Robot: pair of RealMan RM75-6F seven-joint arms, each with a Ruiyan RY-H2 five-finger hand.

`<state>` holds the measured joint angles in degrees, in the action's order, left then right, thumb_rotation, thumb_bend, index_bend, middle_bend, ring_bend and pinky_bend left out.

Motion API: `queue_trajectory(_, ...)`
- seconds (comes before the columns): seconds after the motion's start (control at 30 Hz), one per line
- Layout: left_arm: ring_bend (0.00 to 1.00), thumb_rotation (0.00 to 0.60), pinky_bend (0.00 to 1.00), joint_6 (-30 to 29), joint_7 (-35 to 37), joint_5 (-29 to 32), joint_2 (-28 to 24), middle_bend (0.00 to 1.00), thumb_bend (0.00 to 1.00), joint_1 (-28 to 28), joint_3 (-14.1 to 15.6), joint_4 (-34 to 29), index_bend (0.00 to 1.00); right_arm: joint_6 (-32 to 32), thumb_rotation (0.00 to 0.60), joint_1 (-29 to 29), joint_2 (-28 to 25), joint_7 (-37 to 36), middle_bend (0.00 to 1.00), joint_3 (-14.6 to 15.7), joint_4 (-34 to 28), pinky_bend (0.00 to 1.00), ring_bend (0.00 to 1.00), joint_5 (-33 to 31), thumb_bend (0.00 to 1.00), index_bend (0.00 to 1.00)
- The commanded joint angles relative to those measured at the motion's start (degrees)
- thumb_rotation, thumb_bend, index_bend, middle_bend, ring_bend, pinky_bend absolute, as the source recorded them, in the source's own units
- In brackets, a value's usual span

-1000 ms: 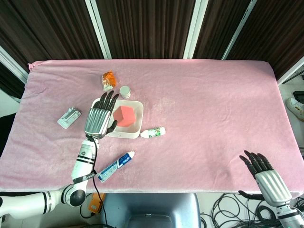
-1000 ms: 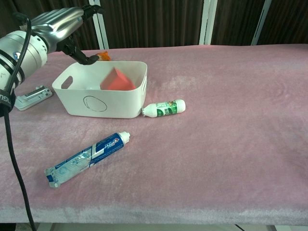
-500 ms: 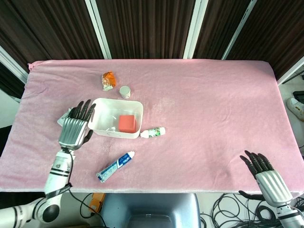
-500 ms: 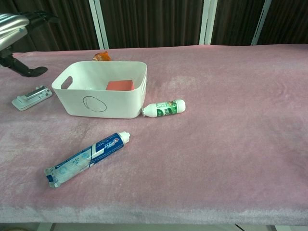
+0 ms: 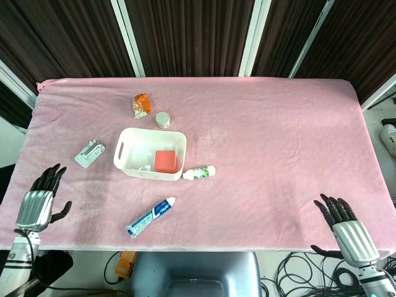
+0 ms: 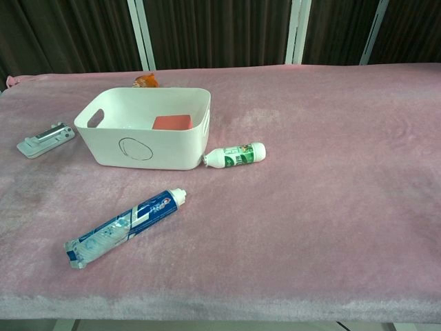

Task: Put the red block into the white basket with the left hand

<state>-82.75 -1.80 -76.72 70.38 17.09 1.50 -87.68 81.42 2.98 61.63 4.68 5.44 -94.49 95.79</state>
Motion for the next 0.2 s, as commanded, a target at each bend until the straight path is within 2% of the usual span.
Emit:
queue_trajectory(0.03, 0.0, 0.6, 0.16, -1.54, -0.07, -1.6, -0.63, 0.0, 0.35, -2.28, 0.48, 1.63, 0.0, -0.47, 0.6, 0.07, -0.03, 0.39, 0.0, 0.03, -0.3, 0.16, 0.0, -0.28, 0.03, 0.0)
queue_trajectory(0.2, 0.0, 0.6, 0.16, -1.62, -0.86, -1.76, -0.4, 0.0, 0.36, -3.1, -0.38, 1.43, 0.0, -0.89, 0.6, 0.17, -0.18, 0.55, 0.0, 0.2, -0.44, 0.16, 0.0, -0.28, 0.03, 0.0)
